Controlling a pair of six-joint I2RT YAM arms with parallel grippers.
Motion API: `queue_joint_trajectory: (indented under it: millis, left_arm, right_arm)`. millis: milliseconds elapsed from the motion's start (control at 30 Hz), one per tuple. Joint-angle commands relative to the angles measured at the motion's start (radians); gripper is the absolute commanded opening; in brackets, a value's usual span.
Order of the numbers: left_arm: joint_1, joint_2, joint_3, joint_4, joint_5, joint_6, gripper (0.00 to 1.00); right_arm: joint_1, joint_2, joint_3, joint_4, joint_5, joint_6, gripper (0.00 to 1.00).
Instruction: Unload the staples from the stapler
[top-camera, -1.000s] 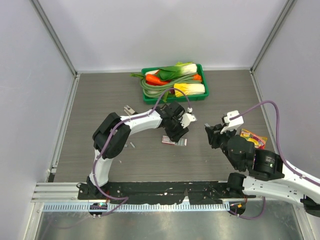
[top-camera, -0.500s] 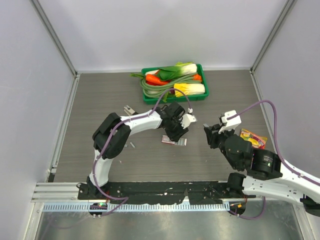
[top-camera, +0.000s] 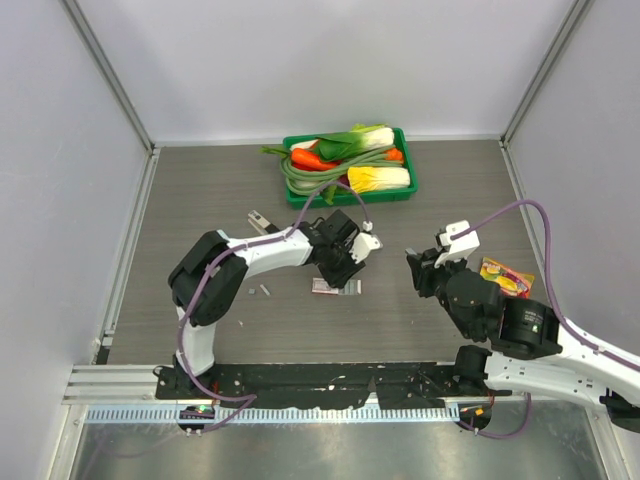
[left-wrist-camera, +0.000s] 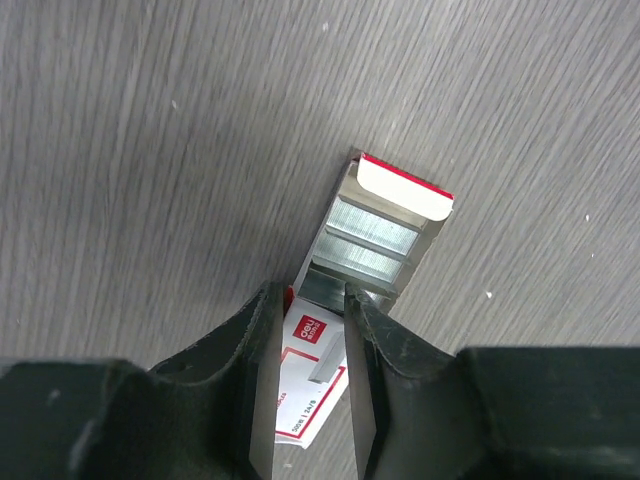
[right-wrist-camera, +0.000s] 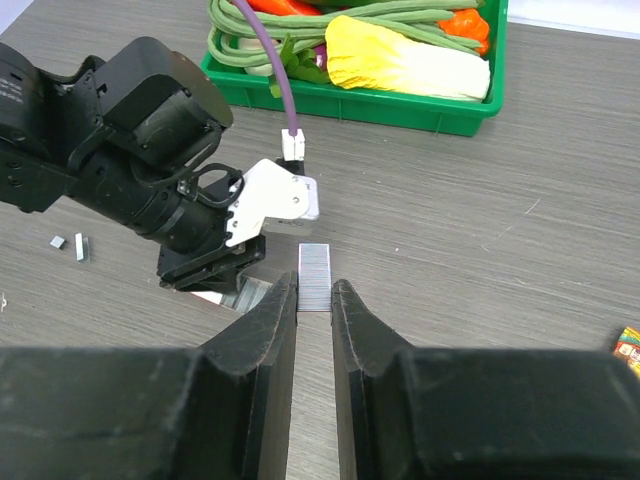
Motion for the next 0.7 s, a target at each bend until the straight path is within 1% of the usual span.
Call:
queue_joint_trajectory:
  millis: [0, 33, 200, 300, 400, 433, 500, 533, 667]
  left_arm:
    - [0.002, -0.057, -0.051, -0.020, -0.061, -0.085, 0.31]
    - [0.002, -0.068, -0.058, -0.020, -0.067, -0.102, 0.29]
    - [0.002, -0.101, -0.107, -0.010, -0.058, -0.175, 0.29]
    - [0.002, -0.106, -0.117, -0.009, -0.066, -0.176, 0.31]
    - [0.003, -0.105, -0.104, -0.015, -0.063, -0.183, 0.36]
    - [0.003, -0.103, -0.091, -0.018, -0.061, -0.194, 0.41]
    - [0.005, -0.098, -0.077, -0.032, -0.058, -0.194, 0.47]
    - [0.003, -0.097, -0.063, -0.038, -0.057, -0.224, 0.52]
    - [0.008, -0.108, -0.048, -0.047, -0.061, -0.234, 0.59]
  right_arm:
    - [0.001, -0.003, -0.005, 0.044, 0.016, 0.008, 0.01]
    - [0.001, 0.000, -0.007, 0.044, 0.018, 0.009, 0.01]
    - [0.001, 0.005, -0.025, 0.050, 0.016, 0.009, 0.01]
    - [0.001, 0.009, -0.033, 0.055, 0.016, 0.011, 0.01]
    - [0.001, 0.014, -0.041, 0.062, 0.013, 0.014, 0.01]
    - [0.001, 0.017, -0.044, 0.062, 0.010, 0.015, 0.01]
    - [0.001, 0.022, -0.048, 0.062, 0.007, 0.020, 0.01]
    - [0.001, 0.025, -0.053, 0.064, 0.009, 0.021, 0.01]
    - [-0.001, 0.033, -0.073, 0.079, 0.003, 0.034, 0.01]
